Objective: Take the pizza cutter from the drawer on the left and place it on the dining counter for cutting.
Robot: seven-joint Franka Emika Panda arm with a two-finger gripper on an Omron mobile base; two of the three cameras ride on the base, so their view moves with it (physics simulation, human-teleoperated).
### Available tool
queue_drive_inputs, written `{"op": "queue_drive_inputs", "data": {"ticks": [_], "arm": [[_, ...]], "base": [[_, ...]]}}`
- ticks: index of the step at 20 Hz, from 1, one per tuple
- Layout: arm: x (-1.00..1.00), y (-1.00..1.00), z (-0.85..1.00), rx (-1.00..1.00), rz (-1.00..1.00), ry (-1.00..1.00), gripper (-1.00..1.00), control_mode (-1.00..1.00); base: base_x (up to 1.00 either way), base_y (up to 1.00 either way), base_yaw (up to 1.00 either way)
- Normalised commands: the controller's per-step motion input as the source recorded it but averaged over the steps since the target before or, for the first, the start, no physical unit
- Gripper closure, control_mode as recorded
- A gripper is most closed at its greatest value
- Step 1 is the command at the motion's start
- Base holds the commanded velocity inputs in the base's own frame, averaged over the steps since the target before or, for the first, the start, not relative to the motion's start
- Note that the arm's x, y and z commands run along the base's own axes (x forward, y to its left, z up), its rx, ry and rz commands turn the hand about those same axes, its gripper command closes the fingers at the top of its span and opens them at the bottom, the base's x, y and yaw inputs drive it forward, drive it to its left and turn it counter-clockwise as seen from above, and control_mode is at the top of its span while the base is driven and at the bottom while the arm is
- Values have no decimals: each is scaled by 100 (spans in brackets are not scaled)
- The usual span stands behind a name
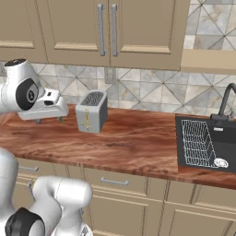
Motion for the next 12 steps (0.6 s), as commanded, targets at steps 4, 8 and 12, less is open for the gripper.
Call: {"op": "queue_drive_inputs", "data": {"ticks": [4,8,12], "arm": [[-47,56,-1,-9,8,0,-100,-100],[-12,43,-24,-11,19,-5,-100,-100],[0,52,-51,-11,36,-10,-100,-100]], "base": [[0,0,0],[0,0,0],[0,0,0]]}}
